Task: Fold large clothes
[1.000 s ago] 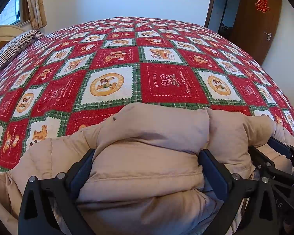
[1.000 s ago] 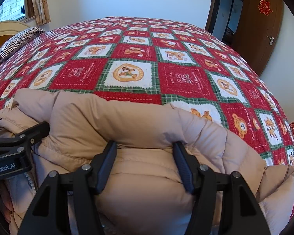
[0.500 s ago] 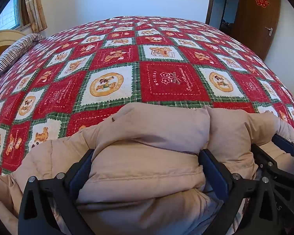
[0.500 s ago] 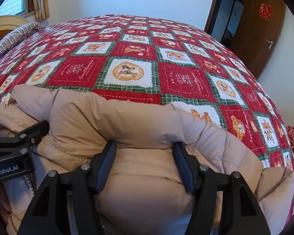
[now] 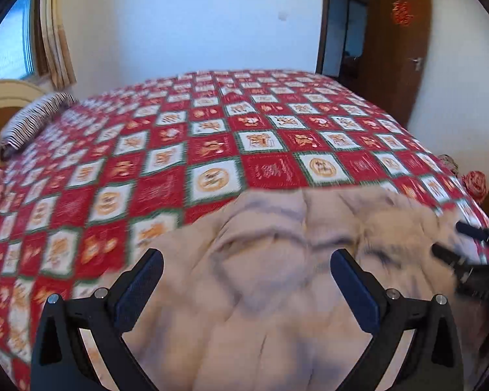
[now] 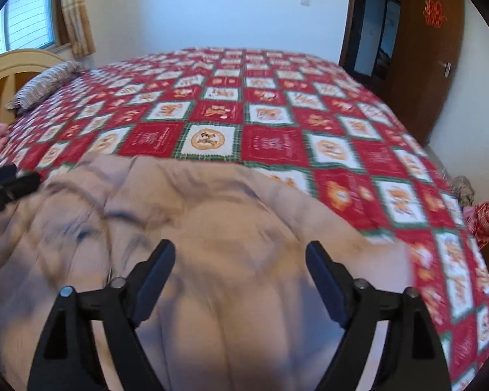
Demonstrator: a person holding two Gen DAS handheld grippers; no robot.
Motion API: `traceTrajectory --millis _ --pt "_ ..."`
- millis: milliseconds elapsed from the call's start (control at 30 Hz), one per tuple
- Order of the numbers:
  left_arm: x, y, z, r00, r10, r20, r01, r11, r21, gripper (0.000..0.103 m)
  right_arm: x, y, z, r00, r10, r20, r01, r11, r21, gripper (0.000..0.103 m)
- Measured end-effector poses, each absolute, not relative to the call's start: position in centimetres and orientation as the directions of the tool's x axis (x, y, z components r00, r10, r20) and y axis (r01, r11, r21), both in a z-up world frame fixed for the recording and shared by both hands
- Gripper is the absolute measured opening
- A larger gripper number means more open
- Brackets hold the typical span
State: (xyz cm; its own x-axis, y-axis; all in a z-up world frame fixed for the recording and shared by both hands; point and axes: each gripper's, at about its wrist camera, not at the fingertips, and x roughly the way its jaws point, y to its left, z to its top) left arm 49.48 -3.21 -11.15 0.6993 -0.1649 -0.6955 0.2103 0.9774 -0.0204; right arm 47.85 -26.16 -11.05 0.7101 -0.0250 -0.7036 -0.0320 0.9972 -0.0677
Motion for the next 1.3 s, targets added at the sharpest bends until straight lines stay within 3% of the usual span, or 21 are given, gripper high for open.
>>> traceTrajectory --millis 333,533,1300 --pt "37.3 2.2 -16.7 0.656 -0.095 -0.749 0.131 0.991 -0.011 0.102 37.5 -28.4 -13.8 0.672 -0.049 -0.739 0.006 0.998 -0.06 0.088" --pt "33.3 3.1 -18.0 0.642 -0.11 -0.759 0.112 0.993 -0.049 0.102 33.9 -28.7 -14.5 0.681 -0.042 -0.731 0.035 0.999 -0.025 0.088" --pt "22.0 5.4 -19.8 0.659 -0.077 -0.748 0.1 0.995 -0.015 0.102 23.1 -29.4 -17.2 0.685 -0.07 -0.725 0.08 0.997 -0.021 0.088"
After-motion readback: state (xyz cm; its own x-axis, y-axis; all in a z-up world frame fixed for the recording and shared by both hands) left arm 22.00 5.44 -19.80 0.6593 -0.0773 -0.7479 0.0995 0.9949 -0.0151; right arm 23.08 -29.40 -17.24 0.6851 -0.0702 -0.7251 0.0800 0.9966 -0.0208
